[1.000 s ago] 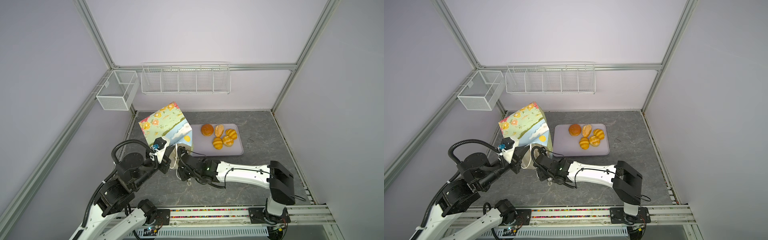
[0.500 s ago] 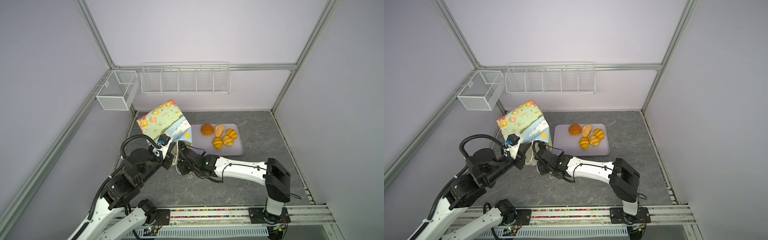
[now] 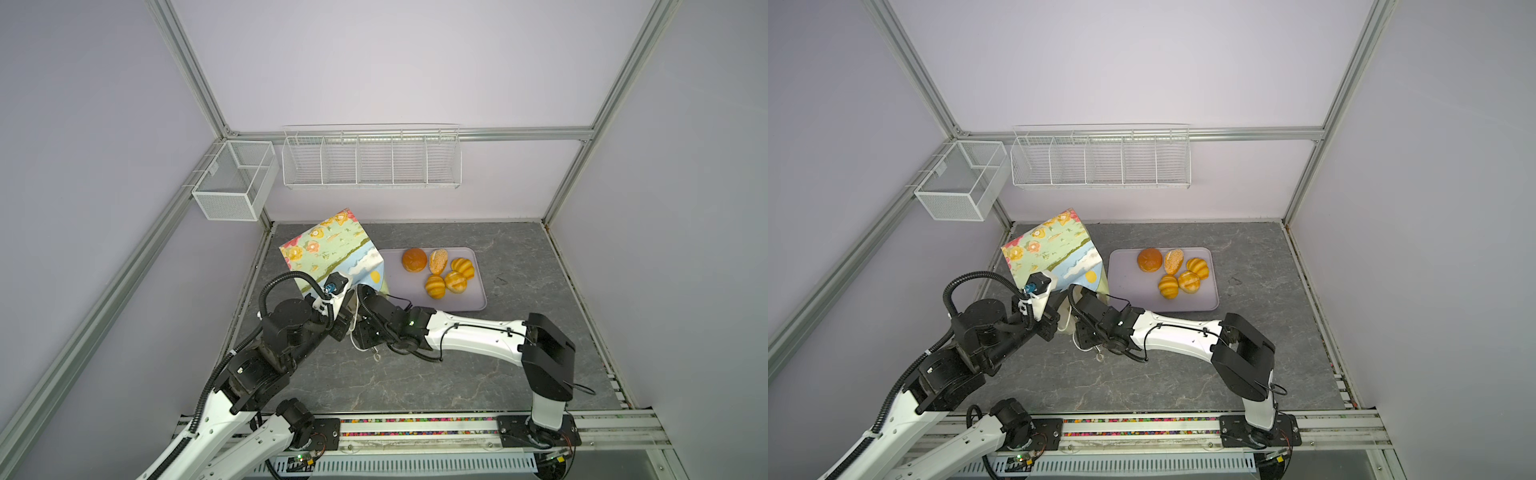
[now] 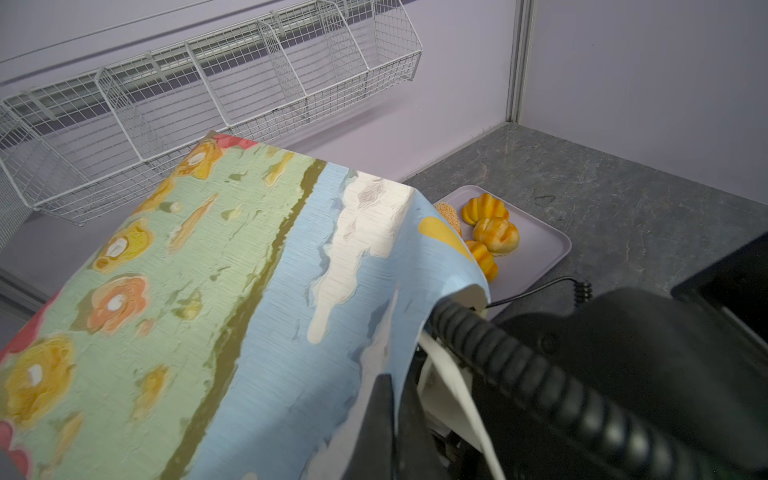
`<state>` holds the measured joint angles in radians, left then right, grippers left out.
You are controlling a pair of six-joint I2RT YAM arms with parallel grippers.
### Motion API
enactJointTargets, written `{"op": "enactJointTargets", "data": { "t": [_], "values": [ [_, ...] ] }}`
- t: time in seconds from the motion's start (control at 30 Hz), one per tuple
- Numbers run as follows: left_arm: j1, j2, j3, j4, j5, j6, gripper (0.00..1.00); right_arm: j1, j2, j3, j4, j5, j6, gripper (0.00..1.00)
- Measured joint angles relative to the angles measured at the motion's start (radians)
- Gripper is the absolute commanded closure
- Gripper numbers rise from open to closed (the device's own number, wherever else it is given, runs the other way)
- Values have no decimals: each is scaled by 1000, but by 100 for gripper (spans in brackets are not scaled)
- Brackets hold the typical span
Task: Take the fake bread out of the paper bag
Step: 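Lift and tilt the bag upward with the left gripper while tongs enter it, then lower the bag toward the table with the left gripper while tongs probe inside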
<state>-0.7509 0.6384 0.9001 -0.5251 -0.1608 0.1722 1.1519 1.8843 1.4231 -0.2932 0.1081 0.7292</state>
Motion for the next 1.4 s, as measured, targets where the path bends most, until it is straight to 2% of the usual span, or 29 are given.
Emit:
{"op": "enactJointTargets", "data": {
  "t": [0.17, 0.37, 0.63, 0.87, 1.13, 1.4],
  "values": [
    [2, -85, -69, 40, -7, -2, 100, -29, 73, 75, -2, -63, 13, 53],
    [5, -128, -107, 105, -16, 10, 100, -31, 97, 144, -5, -72, 16, 58],
    [3, -18, -95, 126, -39, -5, 100, -35, 34, 42, 6, -79, 43, 83],
    [2, 37, -95, 113, -88, -44, 100, -10, -48, -59, -3, -71, 56, 93],
    [2, 46, -113, 48, -159, -109, 100, 59, -78, -122, -2, -80, 48, 93],
    [-2, 37, -193, -2, -191, -150, 100, 128, -94, -154, -31, -61, 37, 93]
  ]
}}
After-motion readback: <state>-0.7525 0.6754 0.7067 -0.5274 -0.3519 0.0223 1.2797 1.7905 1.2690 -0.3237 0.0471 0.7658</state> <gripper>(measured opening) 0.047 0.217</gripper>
